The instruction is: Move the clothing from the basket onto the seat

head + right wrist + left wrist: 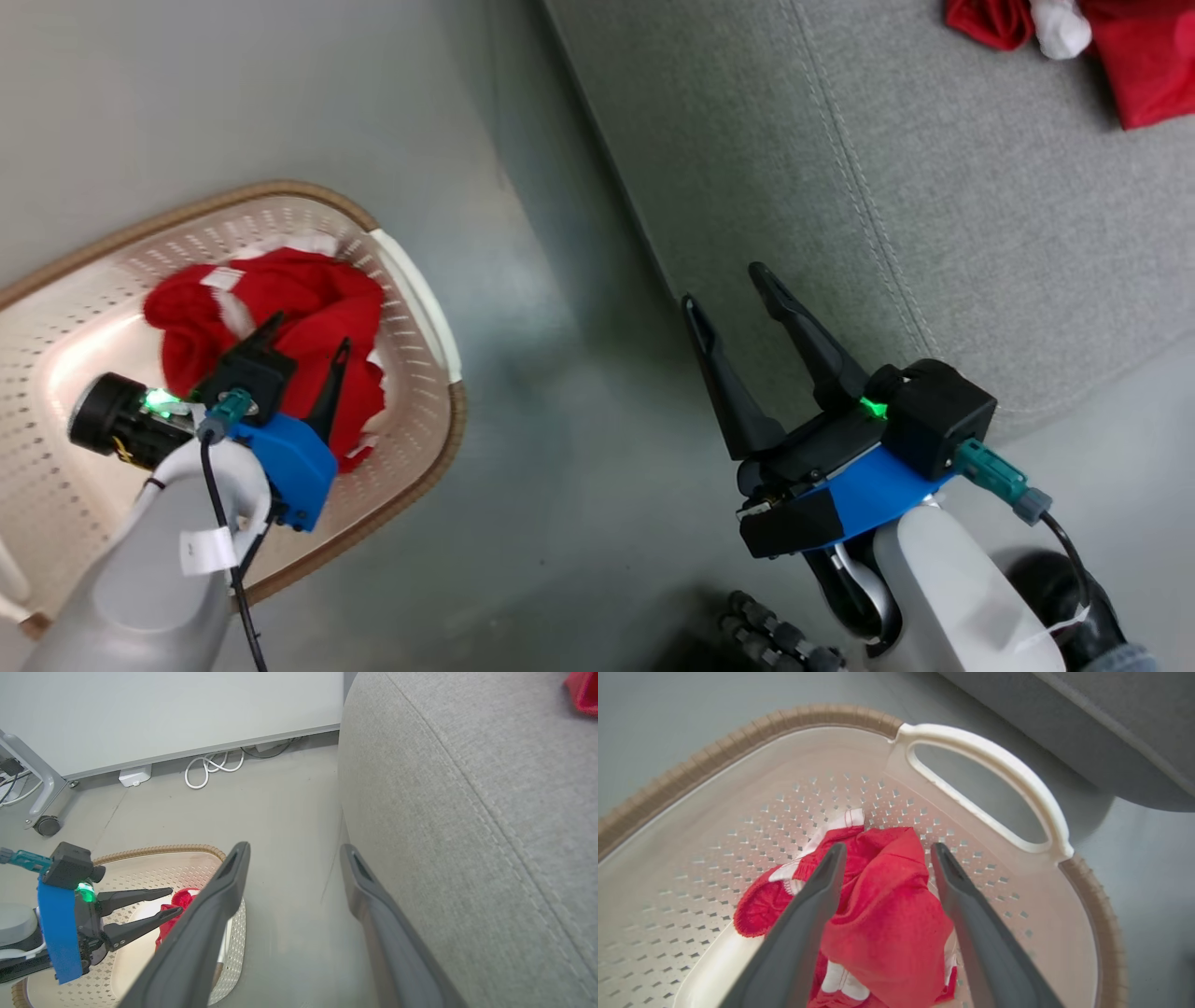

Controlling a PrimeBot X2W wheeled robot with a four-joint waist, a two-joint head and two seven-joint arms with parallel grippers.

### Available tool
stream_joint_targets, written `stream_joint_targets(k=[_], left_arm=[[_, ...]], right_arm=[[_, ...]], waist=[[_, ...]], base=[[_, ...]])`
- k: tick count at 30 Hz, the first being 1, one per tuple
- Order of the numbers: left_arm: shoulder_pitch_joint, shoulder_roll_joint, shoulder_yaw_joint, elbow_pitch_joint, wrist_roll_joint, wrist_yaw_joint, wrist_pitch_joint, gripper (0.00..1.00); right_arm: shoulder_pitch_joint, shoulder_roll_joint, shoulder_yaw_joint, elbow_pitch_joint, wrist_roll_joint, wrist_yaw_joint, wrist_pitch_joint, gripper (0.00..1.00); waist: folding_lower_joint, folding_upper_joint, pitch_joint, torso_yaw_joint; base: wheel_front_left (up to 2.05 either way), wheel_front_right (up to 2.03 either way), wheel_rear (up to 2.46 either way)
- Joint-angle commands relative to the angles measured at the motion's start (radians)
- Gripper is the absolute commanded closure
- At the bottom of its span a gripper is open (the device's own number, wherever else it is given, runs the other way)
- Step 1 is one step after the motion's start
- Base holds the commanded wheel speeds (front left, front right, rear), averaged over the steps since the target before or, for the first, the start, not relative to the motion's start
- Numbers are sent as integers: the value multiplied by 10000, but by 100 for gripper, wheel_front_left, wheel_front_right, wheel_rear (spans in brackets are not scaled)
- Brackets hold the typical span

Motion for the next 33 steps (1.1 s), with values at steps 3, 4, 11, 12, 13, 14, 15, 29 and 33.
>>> stream_joint_targets(k=[3, 4, 11, 12, 13, 14, 15, 29, 33], left_arm=[[-392, 597, -629, -36, -192, -13, 432, 0], [-456, 734, -839, -74, -251, -13, 572, 0], [-961, 1566, -2041, -257, -620, -12, 1566, 0], [-1043, 1647, -2131, -242, -593, -12, 1679, 0], [-1130, 1718, -2182, -200, -543, -12, 1786, 0], [-1212, 1782, -2221, -157, -504, -12, 1892, 0], [-1288, 1825, -2244, -101, -485, 17, 2003, 0], [-1736, 1786, -2826, 420, -1055, -7, 3802, 0], [-1779, 1748, -3008, 380, -1253, -10, 4009, 0]], right_arm=[[-274, 38, 259, 140, 379, 1, -113, 0], [-291, 36, 293, 188, 457, 1, -122, 0], [-108, 37, 203, -123, 788, 1, -138, 0], [-64, 37, 174, -156, 811, 1, -137, 0], [-26, 37, 151, -189, 826, 1, -137, 0], [4, 37, 139, -224, 845, 1, -139, 0], [26, 38, 127, -263, 866, 1, -140, 0], [157, 38, 79, -517, 1040, 1, -140, 0], [157, 39, 64, -529, 1064, 1, -141, 0]], waist=[[-2, 0, 560, -628], [-2, 0, 583, -660], [-2, 0, 740, -711], [-2, 0, 765, -709], [-2, 0, 789, -705], [-2, 0, 811, -701], [-2, 0, 832, -697], [-2, 0, 1127, -588], [-2, 0, 1157, -569]], base=[[0, 0, 0], [0, 0, 0], [0, 0, 0], [0, 0, 0], [0, 0, 0], [0, 0, 0], [0, 0, 0], [0, 0, 0], [0, 0, 0]])
